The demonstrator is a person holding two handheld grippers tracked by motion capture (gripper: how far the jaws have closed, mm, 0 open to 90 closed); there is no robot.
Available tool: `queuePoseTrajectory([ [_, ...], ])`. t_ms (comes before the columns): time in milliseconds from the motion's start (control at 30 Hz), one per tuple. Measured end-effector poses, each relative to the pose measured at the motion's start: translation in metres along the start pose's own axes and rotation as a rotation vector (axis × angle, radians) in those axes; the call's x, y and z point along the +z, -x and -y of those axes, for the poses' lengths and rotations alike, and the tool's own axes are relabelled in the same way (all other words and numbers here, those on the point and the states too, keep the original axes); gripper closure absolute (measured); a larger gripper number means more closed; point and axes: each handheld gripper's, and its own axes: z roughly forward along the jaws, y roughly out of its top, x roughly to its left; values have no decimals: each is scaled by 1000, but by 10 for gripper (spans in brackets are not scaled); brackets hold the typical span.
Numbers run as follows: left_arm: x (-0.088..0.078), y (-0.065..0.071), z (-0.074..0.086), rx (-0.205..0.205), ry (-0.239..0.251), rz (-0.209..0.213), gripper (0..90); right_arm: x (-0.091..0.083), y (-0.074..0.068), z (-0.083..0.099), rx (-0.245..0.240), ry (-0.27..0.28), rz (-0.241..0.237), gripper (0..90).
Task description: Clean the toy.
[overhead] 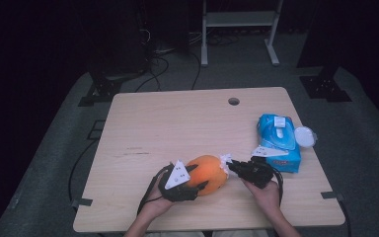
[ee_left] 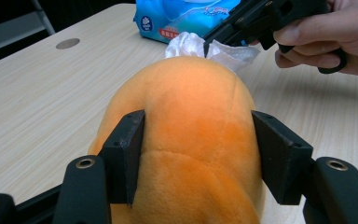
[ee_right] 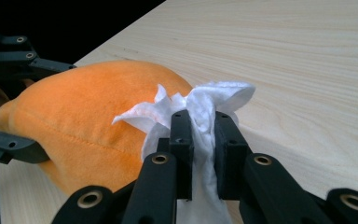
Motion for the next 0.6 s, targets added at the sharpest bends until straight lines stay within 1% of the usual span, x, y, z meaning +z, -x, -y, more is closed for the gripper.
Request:
queuePoseTrajectory([
  [67, -1, 0, 0, -4, -2, 1, 391, -1, -2, -1, 2, 16, -5, 790],
  [100, -1, -1, 0, -5, -5, 2, 391, -2, -6, -3, -3, 28, -18, 790],
  [167, -2, -2, 1, -9, 0, 4, 391, -6, -16, -9, -37, 57, -52, 790],
  [200, -1, -2, 1, -8, 0, 4, 389, -6, -20, -12, -52, 61, -60, 790],
  [233, -2, -2, 0, -9, -2, 5, 386, -7, -25, -14, -79, 58, -55, 790],
  [267, -2, -2, -1, -15, -2, 3, 374, -6, -26, -14, -94, 47, -43, 790],
  [300, -2, -4, -1, -27, -1, -1, 345, -4, -24, -12, -88, 38, -38, 790],
  [333, -3, -5, -3, -55, 8, -6, 292, -2, -21, -9, -69, 31, -37, 790],
  [367, -4, -8, -4, -92, 15, -13, 254, -1, -17, -6, -45, 27, -38, 789],
  [400, -5, -11, -5, -132, 3, -36, 201, -1, -13, -3, -23, 27, -43, 790],
  [433, -4, -14, -5, -165, -12, -48, 159, -1, -12, -1, -10, 28, -45, 790],
  [467, -4, -16, -4, -190, -18, -44, 155, -1, -13, -1, -13, 27, -46, 790],
  [500, -3, -17, -2, -206, -24, -34, 177, -2, -16, -2, -28, 23, -41, 790],
  [567, -3, -17, 1, -192, -22, -25, 245, -3, -25, -6, -57, 31, -42, 790],
  [600, -3, -16, 0, -175, -23, -19, 270, -4, -30, -8, -85, 36, -47, 790],
])
